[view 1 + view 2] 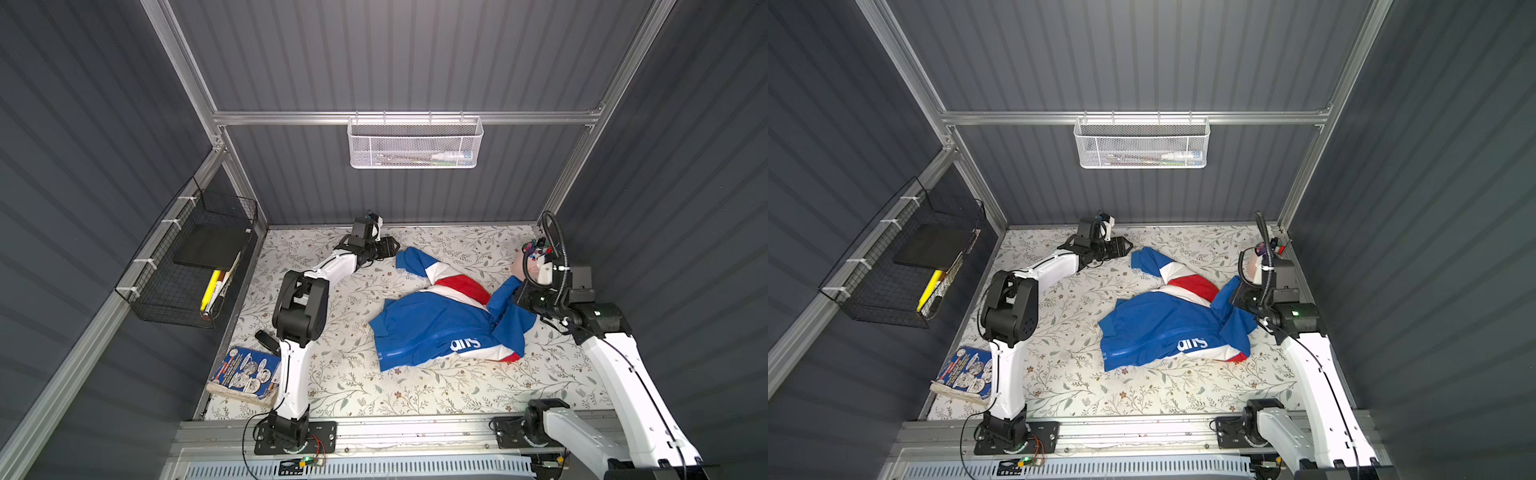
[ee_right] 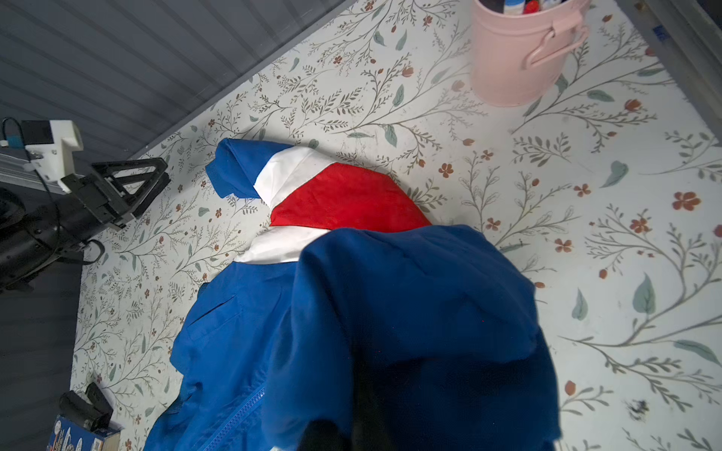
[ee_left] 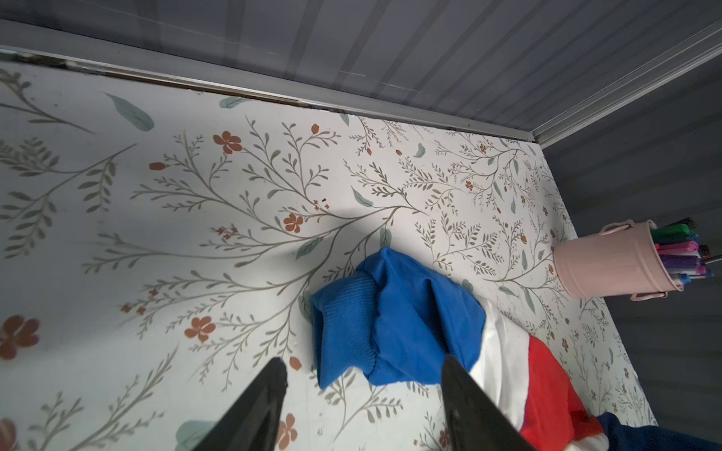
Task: Unzip the jacket
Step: Flatten out the jacket at the center of the board.
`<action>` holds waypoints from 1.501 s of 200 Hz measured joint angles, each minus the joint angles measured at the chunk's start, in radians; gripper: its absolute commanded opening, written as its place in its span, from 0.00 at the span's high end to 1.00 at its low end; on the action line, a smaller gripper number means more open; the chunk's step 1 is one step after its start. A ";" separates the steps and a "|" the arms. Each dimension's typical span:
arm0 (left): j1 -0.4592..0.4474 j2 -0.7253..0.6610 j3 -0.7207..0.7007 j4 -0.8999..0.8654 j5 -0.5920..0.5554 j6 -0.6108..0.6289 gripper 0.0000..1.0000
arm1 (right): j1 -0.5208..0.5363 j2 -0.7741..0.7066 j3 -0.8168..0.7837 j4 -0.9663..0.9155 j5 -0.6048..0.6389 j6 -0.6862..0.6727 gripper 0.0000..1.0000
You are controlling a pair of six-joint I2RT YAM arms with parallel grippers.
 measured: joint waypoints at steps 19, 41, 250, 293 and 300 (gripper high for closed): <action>0.007 0.051 0.036 -0.008 0.034 0.006 0.36 | 0.000 -0.003 0.000 -0.003 0.000 0.000 1.00; 0.008 0.090 0.045 -0.013 0.082 0.006 0.36 | 0.000 -0.006 0.000 -0.009 0.000 0.000 1.00; 0.035 0.225 0.149 0.044 0.330 -0.001 0.47 | 0.005 -0.015 -0.030 -0.023 -0.003 0.003 1.00; 0.040 0.245 0.169 0.059 0.355 -0.013 0.58 | 0.005 -0.015 -0.030 -0.024 -0.003 0.010 1.00; 0.040 0.250 0.169 0.059 0.357 -0.014 0.58 | 0.005 -0.015 -0.030 -0.024 -0.003 0.011 1.00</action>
